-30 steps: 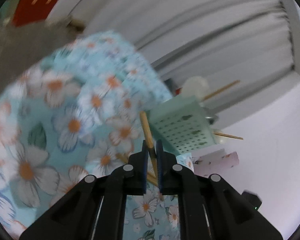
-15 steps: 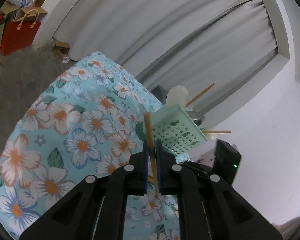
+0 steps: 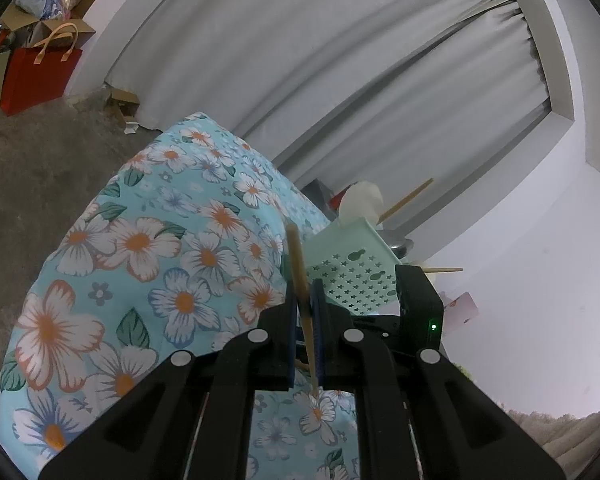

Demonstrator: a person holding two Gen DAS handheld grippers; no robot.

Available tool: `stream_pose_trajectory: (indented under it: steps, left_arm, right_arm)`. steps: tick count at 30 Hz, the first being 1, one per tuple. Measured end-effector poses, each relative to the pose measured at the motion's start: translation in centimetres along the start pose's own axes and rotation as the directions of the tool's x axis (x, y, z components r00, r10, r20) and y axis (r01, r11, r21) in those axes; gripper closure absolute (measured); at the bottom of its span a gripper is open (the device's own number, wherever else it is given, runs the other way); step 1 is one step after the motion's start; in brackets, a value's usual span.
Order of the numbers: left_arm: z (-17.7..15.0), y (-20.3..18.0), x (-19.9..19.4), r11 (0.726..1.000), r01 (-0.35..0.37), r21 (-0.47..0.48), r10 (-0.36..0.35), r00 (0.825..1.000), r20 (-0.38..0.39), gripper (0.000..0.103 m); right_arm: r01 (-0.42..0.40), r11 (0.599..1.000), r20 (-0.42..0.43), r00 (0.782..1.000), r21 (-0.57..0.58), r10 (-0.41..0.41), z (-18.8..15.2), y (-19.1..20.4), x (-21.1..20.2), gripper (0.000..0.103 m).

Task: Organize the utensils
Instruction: 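Lift the chopstick with the left tool while the right tool grasps another chopstick, then carry the chopstick over the green holder with the left tool while the right tool lifts its chopstick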

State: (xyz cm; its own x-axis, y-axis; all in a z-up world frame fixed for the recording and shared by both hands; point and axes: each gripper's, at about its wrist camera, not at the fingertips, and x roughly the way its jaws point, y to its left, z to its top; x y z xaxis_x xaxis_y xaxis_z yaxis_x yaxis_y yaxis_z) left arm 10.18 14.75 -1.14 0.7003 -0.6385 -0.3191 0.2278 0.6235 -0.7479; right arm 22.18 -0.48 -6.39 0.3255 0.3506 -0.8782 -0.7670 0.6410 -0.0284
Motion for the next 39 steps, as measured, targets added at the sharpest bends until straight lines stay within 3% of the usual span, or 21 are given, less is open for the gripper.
stream_pose_trajectory:
  steps: [5, 15, 28, 33, 39]
  left_arm:
    - [0.0, 0.1, -0.2, 1.0, -0.001, 0.001, 0.001, 1.0, 0.004, 0.097]
    - [0.2, 0.7, -0.3, 1.0, 0.006, -0.006, -0.006, 1.0, 0.011, 0.097]
    - [0.2, 0.7, -0.3, 1.0, 0.005, -0.007, -0.005, 1.0, 0.01, 0.097]
    - [0.2, 0.7, -0.2, 1.0, 0.005, -0.006, -0.004, 1.0, 0.01, 0.097]
    - [0.3, 0.3, -0.2, 1.0, 0.001, 0.009, -0.001, 1.0, 0.017, 0.097]
  right_arm:
    - [0.015, 1.0, -0.019, 1.0, -0.015, -0.015, 0.6, 0.1, -0.2, 0.088]
    - [0.031, 0.995, -0.071, 0.997, -0.092, -0.037, 0.8, 0.9, 0.2, 0.089]
    - [0.049, 0.993, -0.086, 0.995, -0.111, -0.058, 2.1, 0.4, 2.5, 0.089]
    - [0.069, 0.992, -0.059, 0.995, -0.106, -0.076, 2.1, 0.1, 2.4, 0.096]
    - [0.173, 0.983, 0.06, 0.984, -0.056, -0.169, 1.7, -0.4, -0.3, 0.1]
